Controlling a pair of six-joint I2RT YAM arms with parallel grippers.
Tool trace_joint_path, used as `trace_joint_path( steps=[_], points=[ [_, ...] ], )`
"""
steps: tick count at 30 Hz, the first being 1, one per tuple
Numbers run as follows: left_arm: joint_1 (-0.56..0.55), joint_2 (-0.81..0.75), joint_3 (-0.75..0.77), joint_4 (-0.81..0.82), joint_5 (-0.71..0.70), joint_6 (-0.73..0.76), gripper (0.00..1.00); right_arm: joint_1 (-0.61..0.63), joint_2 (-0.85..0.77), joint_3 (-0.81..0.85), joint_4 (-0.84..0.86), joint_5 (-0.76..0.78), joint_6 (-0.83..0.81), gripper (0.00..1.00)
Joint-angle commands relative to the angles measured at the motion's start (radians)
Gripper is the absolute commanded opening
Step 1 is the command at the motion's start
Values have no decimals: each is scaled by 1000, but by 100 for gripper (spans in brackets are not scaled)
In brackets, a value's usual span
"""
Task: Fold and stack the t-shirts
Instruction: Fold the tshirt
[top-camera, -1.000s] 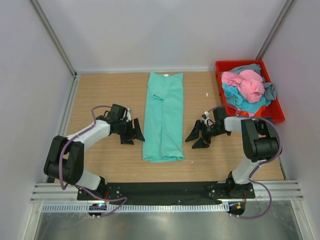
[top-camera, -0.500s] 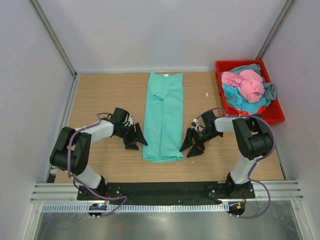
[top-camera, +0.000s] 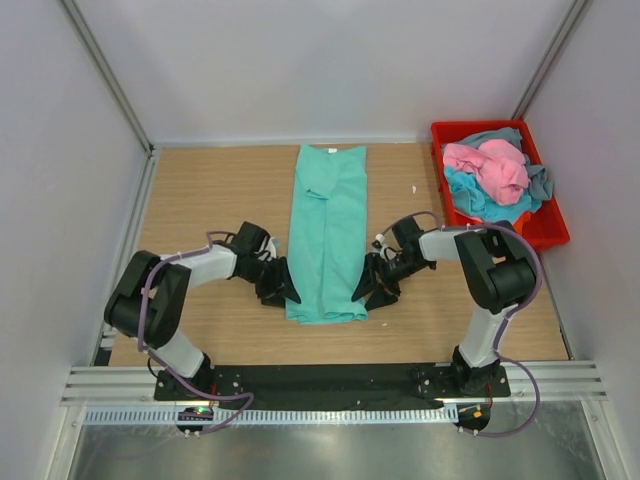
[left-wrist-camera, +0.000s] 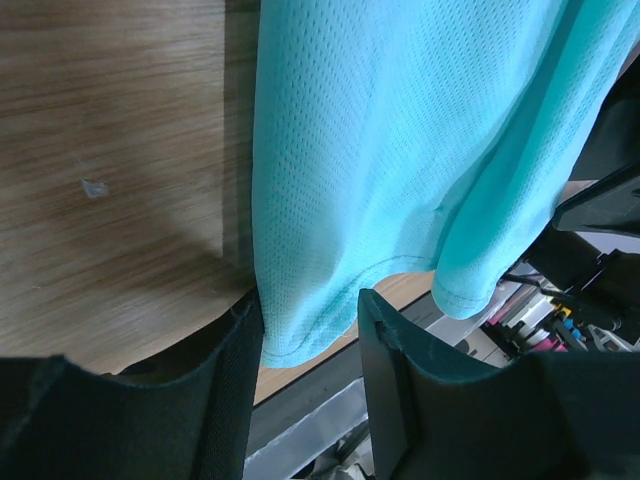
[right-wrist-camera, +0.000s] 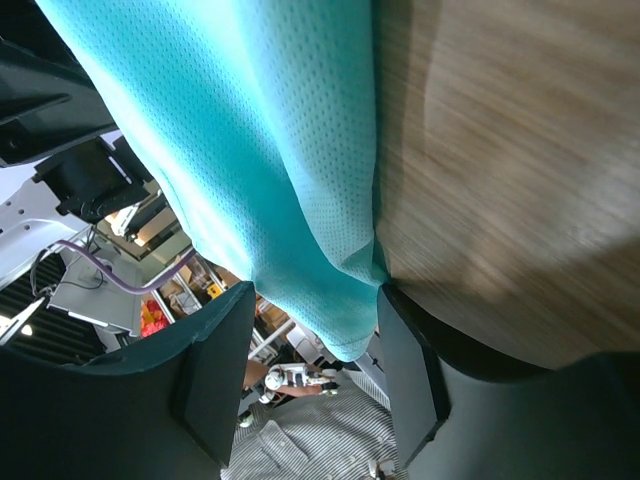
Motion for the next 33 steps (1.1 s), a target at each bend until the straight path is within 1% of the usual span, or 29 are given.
trace_joint_path(
  steps=[1,3,4,5,6,7,8,10,11,13,16,18,22,24,28,33],
  points=[
    [-31,27,-36,-17,-59,13,43,21,11,-13,-17,26,17,56],
    [-45,27,-39,-14,-55,14,38,29,-2,-18,-11,21,19,54],
    [-54,25,-39,-8,-46,13,35,37,-7,-18,-8,20,20,51],
    [-59,28,-36,-8,-41,13,30,38,-12,-19,-3,18,23,49],
    [-60,28,-33,-9,-36,11,28,43,-16,-20,2,15,26,46],
    [-63,28,-30,-9,-33,11,26,46,-16,-20,5,9,29,40],
    [-63,31,-30,-9,-32,11,21,51,-13,-16,5,5,28,38],
    [-65,27,-30,-6,-38,11,13,52,-9,-12,8,1,25,24],
    [-63,22,-31,-6,-38,9,8,55,-10,-9,8,3,25,17],
    [-63,15,-31,-4,-35,11,1,58,-21,-1,-4,11,14,1],
    [-63,-8,-22,0,-22,19,0,57,-48,25,-60,35,-30,1],
    [-63,-28,4,-9,-9,40,0,54,-65,69,-118,49,-95,2],
    [-50,-51,122,-47,10,83,0,23,-100,161,-178,34,-155,1],
    [-40,-58,147,-61,14,95,0,5,-107,204,-202,28,-181,1],
    [-16,-67,211,-89,-1,140,0,-35,-79,276,-235,26,-217,2],
    [3,-53,297,-96,-16,174,0,-69,-36,378,-236,43,-239,2]
  ],
)
